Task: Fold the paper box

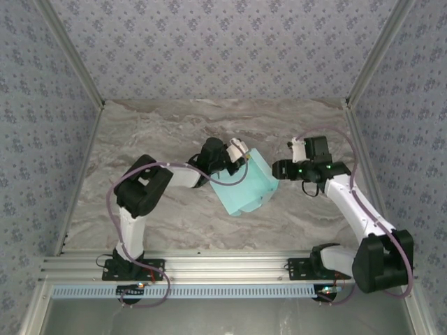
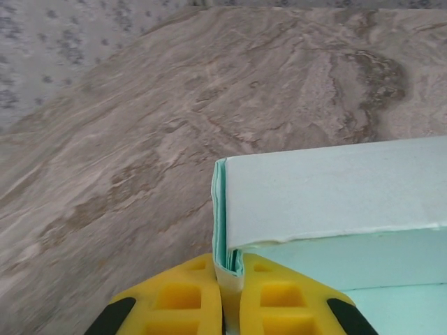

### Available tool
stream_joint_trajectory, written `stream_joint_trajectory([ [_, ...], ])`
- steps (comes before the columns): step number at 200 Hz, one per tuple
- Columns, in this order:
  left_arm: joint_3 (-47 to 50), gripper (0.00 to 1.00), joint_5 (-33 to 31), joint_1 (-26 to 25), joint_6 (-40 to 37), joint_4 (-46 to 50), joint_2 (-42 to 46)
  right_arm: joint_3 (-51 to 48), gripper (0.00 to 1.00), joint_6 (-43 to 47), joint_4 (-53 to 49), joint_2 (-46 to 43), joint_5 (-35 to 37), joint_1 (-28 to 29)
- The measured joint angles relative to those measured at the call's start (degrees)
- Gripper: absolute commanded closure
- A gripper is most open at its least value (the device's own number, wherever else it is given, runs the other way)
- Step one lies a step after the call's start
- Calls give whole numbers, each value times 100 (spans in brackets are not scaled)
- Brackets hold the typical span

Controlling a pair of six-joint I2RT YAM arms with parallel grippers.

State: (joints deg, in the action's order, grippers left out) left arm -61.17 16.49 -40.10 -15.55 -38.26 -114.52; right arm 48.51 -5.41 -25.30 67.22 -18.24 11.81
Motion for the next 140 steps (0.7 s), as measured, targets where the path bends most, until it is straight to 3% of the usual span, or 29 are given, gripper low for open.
stream_joint_trajectory([
  [15, 227, 94, -251, 59, -2, -7, 295, -197, 35, 334, 411, -251, 26, 68],
  [57, 933, 94, -743, 422, 81, -96, 1025, -1043, 34, 1220, 1102, -1182, -81, -566],
  [90, 1355, 95, -1067, 599, 308, -173, 1296, -1574, 32, 2000, 1338, -1316, -133, 188],
  [114, 1580, 95, -1198, 675, 485, -271, 1375, -1563, 32, 2450, 1539, -916, -83, 767],
  [140, 1718, 96, -1316, 763, 708, -341, 1381, -1534, 32, 2712, 1906, -262, -87, 962],
])
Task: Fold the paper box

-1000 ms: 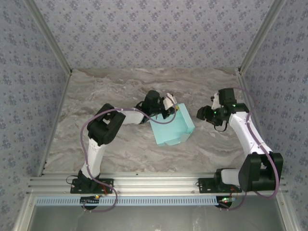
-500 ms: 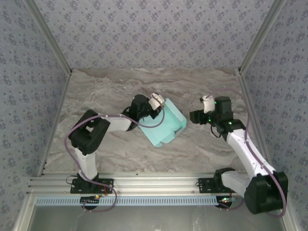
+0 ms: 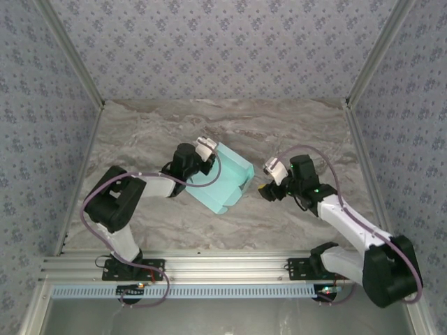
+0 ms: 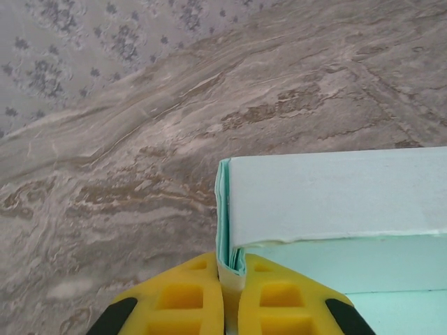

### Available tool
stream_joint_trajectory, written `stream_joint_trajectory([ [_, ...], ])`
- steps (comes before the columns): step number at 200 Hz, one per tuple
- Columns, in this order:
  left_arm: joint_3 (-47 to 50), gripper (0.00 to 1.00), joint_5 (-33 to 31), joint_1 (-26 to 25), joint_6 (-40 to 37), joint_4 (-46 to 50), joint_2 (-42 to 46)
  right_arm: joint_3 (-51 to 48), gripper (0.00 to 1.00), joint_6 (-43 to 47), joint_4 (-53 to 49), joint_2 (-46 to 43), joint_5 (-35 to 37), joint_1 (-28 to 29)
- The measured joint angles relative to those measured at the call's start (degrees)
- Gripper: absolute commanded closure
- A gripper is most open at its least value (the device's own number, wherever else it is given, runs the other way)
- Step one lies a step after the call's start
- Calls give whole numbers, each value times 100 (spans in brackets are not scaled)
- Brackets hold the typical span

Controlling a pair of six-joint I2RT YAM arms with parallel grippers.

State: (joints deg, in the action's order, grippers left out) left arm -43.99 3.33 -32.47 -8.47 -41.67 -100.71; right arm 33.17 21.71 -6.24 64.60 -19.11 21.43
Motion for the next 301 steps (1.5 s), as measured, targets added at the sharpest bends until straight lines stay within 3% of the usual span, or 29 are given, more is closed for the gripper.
stream_joint_trajectory([
  [60, 46, 97, -173, 87, 350, -170, 22, 70, 35, 175, 1156, 1091, 146, 435],
  [97, 116, 97, -299, 87, 551, -280, 22, 341, 44, 24, 1722, 1499, 437, 485],
  [193, 216, 98, -879, 96, 645, -407, 96, 992, 55, -267, 1987, 2284, 612, 647],
  [266, 216, 97, -1534, -7, 826, -380, 96, 1469, 61, -1084, 2306, 2962, 1628, 1139],
  [301, 264, 88, -1816, -131, 1091, -455, 96, 1670, 62, -1563, 2555, 3283, 2225, 1281],
])
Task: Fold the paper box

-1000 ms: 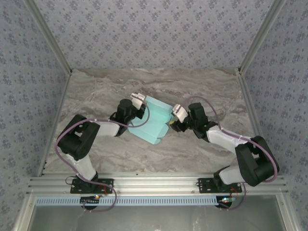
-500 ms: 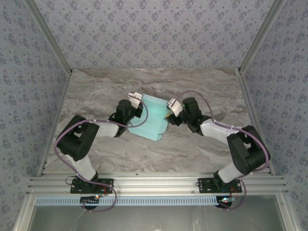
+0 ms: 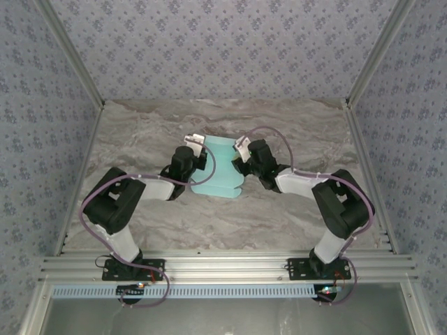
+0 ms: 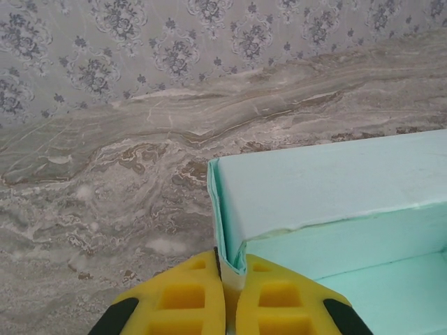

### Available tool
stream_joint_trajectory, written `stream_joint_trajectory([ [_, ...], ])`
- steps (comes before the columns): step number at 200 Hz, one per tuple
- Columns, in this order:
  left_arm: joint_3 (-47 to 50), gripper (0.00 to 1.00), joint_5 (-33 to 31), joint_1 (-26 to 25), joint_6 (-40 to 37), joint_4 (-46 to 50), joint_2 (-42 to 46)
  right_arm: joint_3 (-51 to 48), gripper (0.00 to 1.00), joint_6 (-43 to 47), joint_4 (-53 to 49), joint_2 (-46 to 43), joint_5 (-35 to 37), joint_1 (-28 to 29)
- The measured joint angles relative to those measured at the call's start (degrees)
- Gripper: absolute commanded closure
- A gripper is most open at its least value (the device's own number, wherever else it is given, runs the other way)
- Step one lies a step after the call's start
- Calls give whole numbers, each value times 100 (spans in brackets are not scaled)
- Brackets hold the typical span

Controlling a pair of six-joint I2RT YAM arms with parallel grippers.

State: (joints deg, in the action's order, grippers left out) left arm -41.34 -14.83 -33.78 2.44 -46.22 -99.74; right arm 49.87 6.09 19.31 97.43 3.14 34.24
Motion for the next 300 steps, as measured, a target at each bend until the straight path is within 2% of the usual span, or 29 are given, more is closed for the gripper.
stream_joint_trajectory([
  [21, 120, 80, -76, -85, 192, -55, 0, 92, 64, -140, 186, 254, 317, 50],
  [50, 337, 50, -13, -240, 544, -291, 0, 205, 65, -136, 409, 579, 649, 105],
  [71, 601, 35, 85, -299, 758, -476, 105, 245, 65, -68, 518, 691, 723, 125],
  [118, 1215, 1, 457, -254, 1021, -470, 1458, 258, 65, 133, 741, 804, 761, 142],
  [153, 1259, 1, 695, 81, 1113, 26, 2660, 256, 65, 264, 857, 835, 693, 142],
  [185, 815, 1, 905, 896, 1307, 1165, 3027, 0, 63, 278, 1045, 680, 227, 85],
  [202, 42, 1, 1189, 1196, 966, 1961, 2634, -358, 62, 278, 1040, 299, -278, -50],
  [244, -1996, 7, 2039, 1213, 168, 3318, 942, -750, 58, 243, 927, -717, -1576, -857],
  [265, -2385, 8, 2358, 1213, -17, 3740, 291, -660, 56, -129, 662, -981, -1974, -1486],
  [300, -2610, 10, 2669, 1213, -205, 4203, -310, -2, 57, -1390, 48, -726, -2330, -2358],
])
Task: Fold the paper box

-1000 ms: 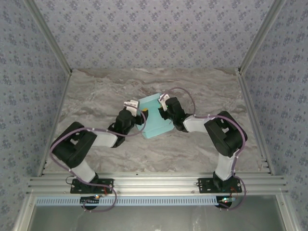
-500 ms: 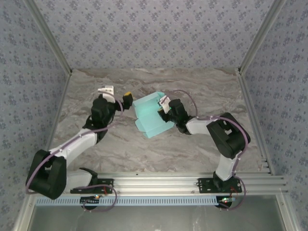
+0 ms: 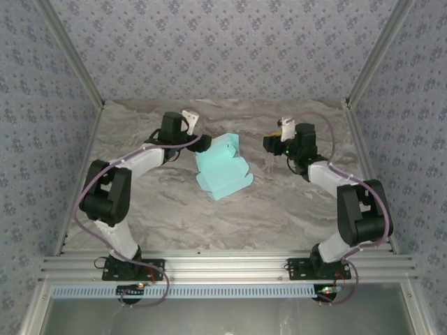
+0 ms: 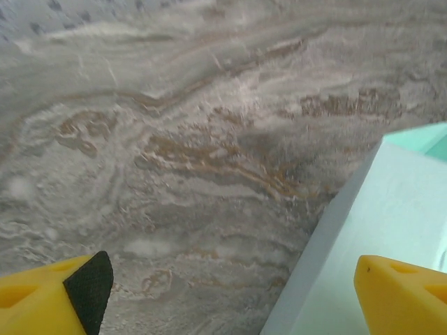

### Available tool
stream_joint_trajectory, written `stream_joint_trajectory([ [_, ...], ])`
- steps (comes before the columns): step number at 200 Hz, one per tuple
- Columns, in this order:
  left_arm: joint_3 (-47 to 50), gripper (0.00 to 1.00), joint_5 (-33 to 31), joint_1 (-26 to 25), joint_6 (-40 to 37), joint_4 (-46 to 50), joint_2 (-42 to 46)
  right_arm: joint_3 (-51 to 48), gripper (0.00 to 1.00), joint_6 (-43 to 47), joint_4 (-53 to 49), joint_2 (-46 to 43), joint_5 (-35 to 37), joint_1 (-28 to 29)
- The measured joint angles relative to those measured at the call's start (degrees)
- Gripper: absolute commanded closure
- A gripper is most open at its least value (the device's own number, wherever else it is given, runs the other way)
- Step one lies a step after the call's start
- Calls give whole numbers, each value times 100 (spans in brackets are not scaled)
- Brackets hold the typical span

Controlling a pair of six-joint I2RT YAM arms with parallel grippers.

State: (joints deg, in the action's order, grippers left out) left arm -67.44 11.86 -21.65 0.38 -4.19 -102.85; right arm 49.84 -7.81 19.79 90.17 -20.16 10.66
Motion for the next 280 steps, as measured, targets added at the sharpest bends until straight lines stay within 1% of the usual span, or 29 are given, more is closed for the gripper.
stream_joint_trajectory([
  [13, -28, 12, 179, 0, -44, 28, -79, 313, 57, -348, -201, 299, -175, -90],
  [26, -42, 13, 361, -9, -85, 63, -83, 645, 59, -496, -437, 654, -323, -72],
  [40, -57, 14, 522, -28, -109, 68, -83, 1023, 61, -476, -748, 1062, -450, 7],
  [53, -57, 16, 645, -57, -138, 81, -87, 1429, 61, -262, -1165, 1436, -518, 127],
  [73, -57, 17, 772, -87, -151, 81, -127, 2013, 60, 546, -1722, 1891, -518, 420],
  [100, -57, 20, 892, -85, -212, 81, -153, 2059, 59, 1598, -1779, 1937, -763, 697],
  [127, -131, 25, 1029, -85, -295, 157, -186, 2155, 57, 2424, -1838, 1952, -841, 699],
  [158, -153, 30, 1217, -85, -341, 166, -238, 2782, 57, 3816, -2354, 2203, -573, 750],
  [185, -153, 31, 1355, -85, -341, 179, -240, 2747, 57, 4819, -2511, 2227, -632, 748],
  [234, -153, 35, 1596, -85, -337, 214, -267, 2695, 56, 5873, -2546, 2249, -1040, 772],
  [257, -153, 40, 1652, -85, -323, 205, -271, 2931, 57, 6279, -2730, 2435, -1128, 887],
  [280, -153, 41, 1696, -85, -289, 210, -271, 3080, 57, 6570, -2848, 2603, -1222, 977],
])
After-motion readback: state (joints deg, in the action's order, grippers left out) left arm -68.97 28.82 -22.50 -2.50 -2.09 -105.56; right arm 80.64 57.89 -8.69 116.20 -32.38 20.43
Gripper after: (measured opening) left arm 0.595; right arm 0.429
